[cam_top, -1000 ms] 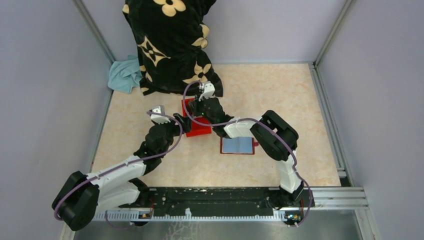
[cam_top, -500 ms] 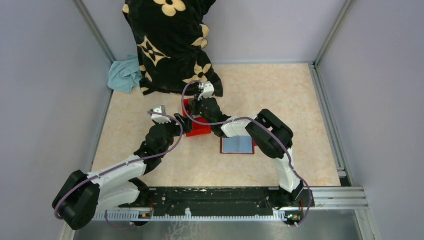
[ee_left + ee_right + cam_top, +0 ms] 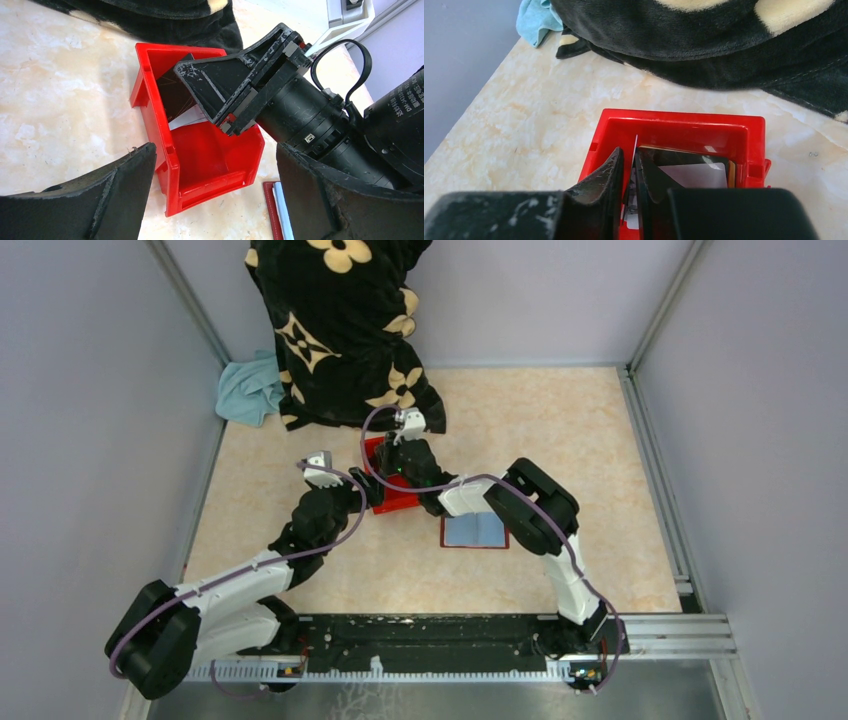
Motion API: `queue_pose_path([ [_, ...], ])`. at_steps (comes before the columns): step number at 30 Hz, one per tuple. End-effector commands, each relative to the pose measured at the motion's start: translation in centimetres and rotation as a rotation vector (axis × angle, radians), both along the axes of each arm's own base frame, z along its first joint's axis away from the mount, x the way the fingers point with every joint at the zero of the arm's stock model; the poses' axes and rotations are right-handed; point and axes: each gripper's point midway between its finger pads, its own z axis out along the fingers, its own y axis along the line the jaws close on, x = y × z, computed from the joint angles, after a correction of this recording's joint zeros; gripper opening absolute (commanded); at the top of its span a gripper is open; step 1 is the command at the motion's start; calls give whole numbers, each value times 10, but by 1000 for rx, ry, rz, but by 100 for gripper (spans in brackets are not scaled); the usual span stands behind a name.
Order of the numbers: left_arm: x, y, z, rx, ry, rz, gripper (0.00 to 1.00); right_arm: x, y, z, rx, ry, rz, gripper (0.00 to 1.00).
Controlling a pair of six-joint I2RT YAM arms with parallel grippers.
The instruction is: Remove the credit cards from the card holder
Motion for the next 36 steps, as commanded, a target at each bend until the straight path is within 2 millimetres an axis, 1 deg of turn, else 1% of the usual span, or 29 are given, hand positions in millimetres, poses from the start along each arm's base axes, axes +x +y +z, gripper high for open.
queue_pose_path([
  [1, 1, -1, 8, -10, -28, -4, 95, 0, 14, 20, 48, -35, 6, 17],
  [5, 1, -2, 8, -9, -29, -9, 95, 3, 8, 24, 22, -51, -16, 21],
  [13, 1, -9, 7, 0, -25, -46, 95, 12, -9, 43, -16, -100, -62, 21],
  [23, 2, -14, 5, 12, -18, -71, 95, 25, -40, 64, -8, -128, -115, 21],
  [26, 2, -16, 4, 15, -14, -77, 95, 25, -49, 68, 0, -132, -125, 21],
  [29, 2, -16, 3, 15, -12, -79, 95, 24, -54, 70, 3, -135, -127, 21],
  [30, 2, -16, 3, 17, -12, -77, 95, 23, -55, 70, 1, -135, -124, 20],
  [33, 2, -14, 3, 13, -13, -67, 95, 15, -48, 66, -6, -117, -70, 9],
  [36, 1, -6, 5, -1, -21, -32, 91, 5, -39, 53, -56, -63, -34, 0],
])
